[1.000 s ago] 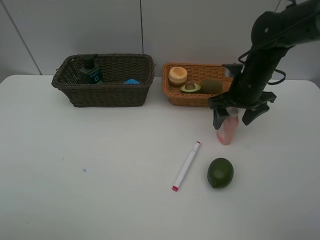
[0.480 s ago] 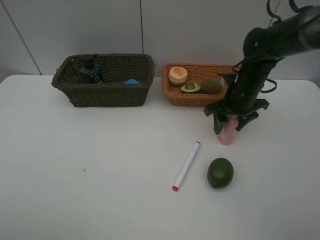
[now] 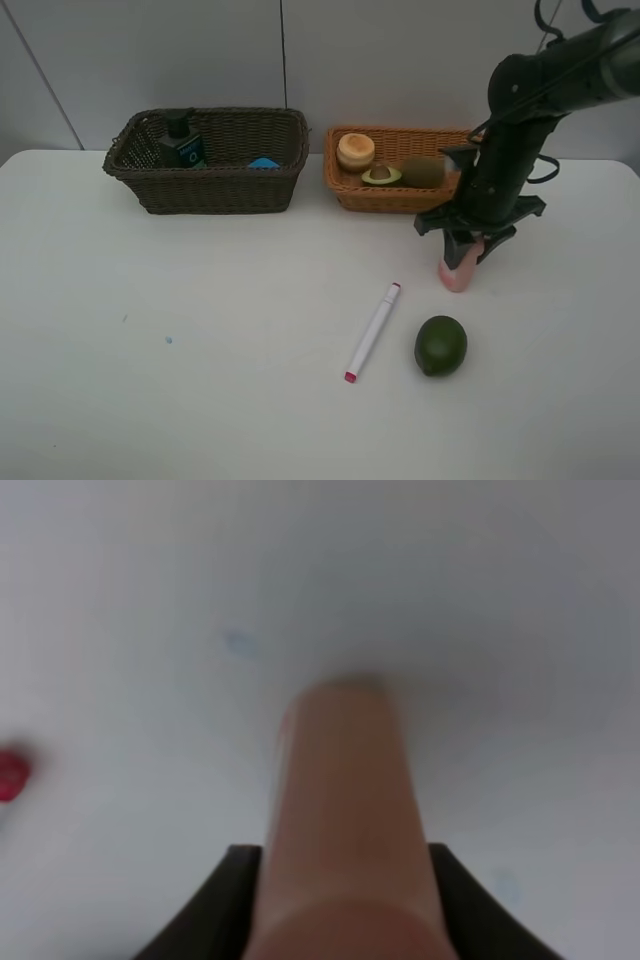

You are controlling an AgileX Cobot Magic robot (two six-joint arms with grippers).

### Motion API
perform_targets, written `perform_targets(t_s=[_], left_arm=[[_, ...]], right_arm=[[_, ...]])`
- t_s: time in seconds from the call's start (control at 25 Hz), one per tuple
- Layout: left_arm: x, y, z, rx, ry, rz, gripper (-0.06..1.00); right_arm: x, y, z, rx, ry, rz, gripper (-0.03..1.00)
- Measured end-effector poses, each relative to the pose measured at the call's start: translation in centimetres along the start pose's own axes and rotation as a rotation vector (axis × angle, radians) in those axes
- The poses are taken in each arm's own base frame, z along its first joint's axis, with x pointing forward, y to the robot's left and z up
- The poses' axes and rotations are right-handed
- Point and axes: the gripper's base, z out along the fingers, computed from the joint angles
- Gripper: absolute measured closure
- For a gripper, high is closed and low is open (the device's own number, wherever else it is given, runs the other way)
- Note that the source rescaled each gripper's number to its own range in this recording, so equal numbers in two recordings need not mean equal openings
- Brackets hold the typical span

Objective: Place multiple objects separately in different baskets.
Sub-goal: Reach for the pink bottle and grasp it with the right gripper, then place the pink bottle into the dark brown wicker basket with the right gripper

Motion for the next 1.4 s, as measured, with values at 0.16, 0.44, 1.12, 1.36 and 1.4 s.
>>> perform_targets(t_s=[0.16, 0.44, 1.12, 1.36, 1.4], left_arm=[[0.0, 0.0, 0.0, 0.0, 0.0, 0.0, 0.04], [0.0, 0.0, 0.0, 0.0, 0.0, 0.0, 0.04], [0.0, 0.0, 0.0, 0.0, 0.0, 0.0, 0.04], [0.0, 0.0, 0.0, 0.0, 0.0, 0.0, 0.04], [0.0, 0.0, 0.0, 0.0, 0.0, 0.0, 0.04]], right_arm=[[0.3, -0.2, -3.5, -0.001, -0.063, 0.004, 0.69], [-2.3, 3.3, -11.7, -0.035, -0.33, -0.084, 0.69], [-11.1, 18.8, -10.1, -0.287, -0.996, -0.289, 0.69], [-12.5, 19.8, -4.9, -0.311, -0.971, -0.254, 0.69], [-12.6, 19.9, -4.2, -0.311, -0.962, -0.25, 0.64]])
